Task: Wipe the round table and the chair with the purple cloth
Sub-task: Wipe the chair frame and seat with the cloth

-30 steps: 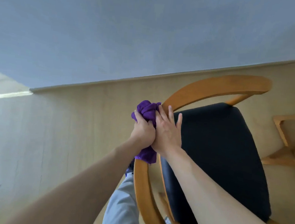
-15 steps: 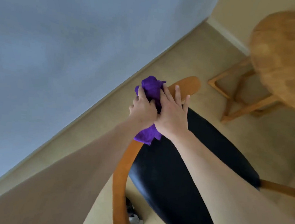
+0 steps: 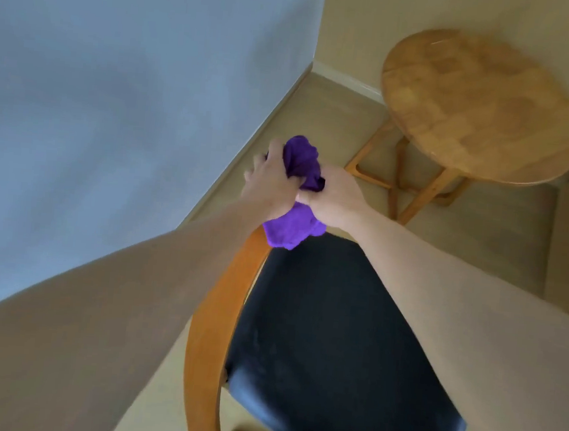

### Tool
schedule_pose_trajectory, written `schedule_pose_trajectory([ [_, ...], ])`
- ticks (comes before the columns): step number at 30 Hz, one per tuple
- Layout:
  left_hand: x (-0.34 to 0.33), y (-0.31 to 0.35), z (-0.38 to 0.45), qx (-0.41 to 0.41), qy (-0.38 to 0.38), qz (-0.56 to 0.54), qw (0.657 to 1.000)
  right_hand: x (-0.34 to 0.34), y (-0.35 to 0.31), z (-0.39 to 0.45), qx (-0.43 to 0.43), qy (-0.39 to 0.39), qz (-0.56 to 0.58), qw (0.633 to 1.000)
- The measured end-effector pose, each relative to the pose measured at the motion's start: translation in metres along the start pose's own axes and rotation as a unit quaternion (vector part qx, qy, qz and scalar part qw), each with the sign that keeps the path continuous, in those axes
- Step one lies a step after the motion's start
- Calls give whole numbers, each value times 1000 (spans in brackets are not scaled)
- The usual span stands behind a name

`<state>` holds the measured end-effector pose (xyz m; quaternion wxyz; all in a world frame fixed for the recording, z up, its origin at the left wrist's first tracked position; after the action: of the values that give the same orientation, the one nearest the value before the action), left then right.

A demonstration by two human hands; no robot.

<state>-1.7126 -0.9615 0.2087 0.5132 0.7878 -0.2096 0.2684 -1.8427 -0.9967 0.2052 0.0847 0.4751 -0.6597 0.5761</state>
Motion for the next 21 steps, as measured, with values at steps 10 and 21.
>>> schedule_pose_trajectory([
  [10, 24, 118, -211, -143, 62, -39, 987, 133, -27, -238, 25, 1, 196, 980],
  [21, 65, 363, -390, -229, 10, -292, 929, 343, -80, -461, 144, 100, 371, 912],
])
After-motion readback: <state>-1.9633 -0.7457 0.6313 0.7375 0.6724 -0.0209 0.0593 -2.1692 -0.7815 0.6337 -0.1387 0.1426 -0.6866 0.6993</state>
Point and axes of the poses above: each hand's wrist, its own z-axis towards the middle knuckle, its own x-axis out of the back of the hand, y = z × x, the point moved 3 cm from there along z, towards the middle knuckle, and after that the axes turned 6 degrees about -y, right-handed, at the moved point
